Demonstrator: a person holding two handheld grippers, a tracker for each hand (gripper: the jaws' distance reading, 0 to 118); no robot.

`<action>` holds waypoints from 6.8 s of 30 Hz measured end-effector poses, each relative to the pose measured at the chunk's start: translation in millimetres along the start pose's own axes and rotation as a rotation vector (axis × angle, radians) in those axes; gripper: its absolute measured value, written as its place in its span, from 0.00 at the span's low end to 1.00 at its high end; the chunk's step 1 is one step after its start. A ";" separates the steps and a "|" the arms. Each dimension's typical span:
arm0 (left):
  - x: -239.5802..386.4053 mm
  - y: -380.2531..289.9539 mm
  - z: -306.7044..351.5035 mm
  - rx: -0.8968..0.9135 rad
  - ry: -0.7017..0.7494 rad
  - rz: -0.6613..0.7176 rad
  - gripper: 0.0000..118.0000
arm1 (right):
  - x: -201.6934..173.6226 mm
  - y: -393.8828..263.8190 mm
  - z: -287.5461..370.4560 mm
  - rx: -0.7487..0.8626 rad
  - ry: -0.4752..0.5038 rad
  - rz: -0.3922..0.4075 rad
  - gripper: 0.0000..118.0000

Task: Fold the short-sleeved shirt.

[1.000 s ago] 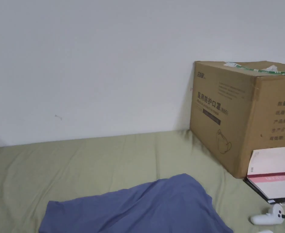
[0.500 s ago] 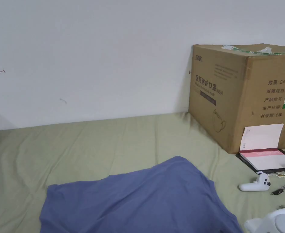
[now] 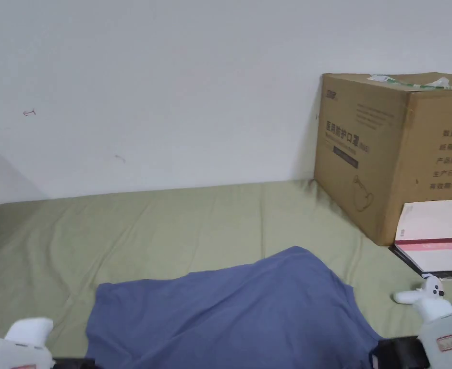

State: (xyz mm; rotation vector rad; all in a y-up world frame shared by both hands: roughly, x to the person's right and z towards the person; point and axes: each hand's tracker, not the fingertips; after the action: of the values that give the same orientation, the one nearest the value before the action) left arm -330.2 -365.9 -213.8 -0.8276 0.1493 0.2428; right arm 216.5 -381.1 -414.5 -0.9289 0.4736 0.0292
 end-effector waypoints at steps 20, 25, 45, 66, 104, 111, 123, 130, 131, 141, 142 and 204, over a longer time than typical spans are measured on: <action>45.6 10.5 67.5 0.337 0.089 0.047 0.00 | -104.6 -27.4 82.4 0.918 0.138 0.109 0.00; -2.3 -6.9 11.7 -0.118 0.025 0.175 0.02 | -97.2 -32.3 66.2 0.787 0.124 0.112 0.00; 1.4 -106.6 -97.4 -0.216 0.224 0.053 0.35 | -62.1 -62.7 35.3 0.551 0.045 0.022 0.00; 8.2 -89.8 -64.1 -0.180 0.161 0.116 0.05 | 20.5 -94.1 -92.8 -0.285 -0.126 0.028 0.70; -60.5 84.3 -200.5 -0.300 0.068 0.350 0.44 | 40.4 148.2 -203.1 -0.229 0.003 -0.175 0.16; -63.1 84.2 -176.1 -0.173 0.070 0.407 0.88 | 27.5 137.4 -192.2 -0.122 -0.098 -0.152 0.99; 28.3 13.6 -32.1 0.453 0.020 0.154 0.83 | -46.1 38.2 -27.2 0.555 0.051 -0.047 0.92; 45.2 -27.2 -8.3 0.520 0.063 0.056 0.00 | -58.6 -5.6 0.8 0.609 0.177 -0.063 0.00; 44.2 -25.2 -7.8 0.514 0.069 0.059 0.00 | -57.4 -5.6 0.9 0.608 0.187 -0.071 0.00; -30.6 18.5 -122.0 -0.189 -0.022 0.371 0.48 | -53.6 5.9 4.3 0.596 0.283 -0.134 0.00; -36.5 14.4 -132.2 -0.219 0.007 0.375 0.84 | -53.5 6.7 3.4 0.589 0.281 -0.130 0.00; -69.8 -42.2 -69.9 -0.348 0.038 0.241 0.23 | 53.1 -21.0 -75.9 -0.353 0.034 -0.170 0.07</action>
State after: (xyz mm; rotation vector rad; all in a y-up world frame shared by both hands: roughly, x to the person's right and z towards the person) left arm -388.5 -456.2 -214.9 -1.1620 0.2475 0.4892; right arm 240.1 -462.0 -458.2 -1.3160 0.4258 -0.0595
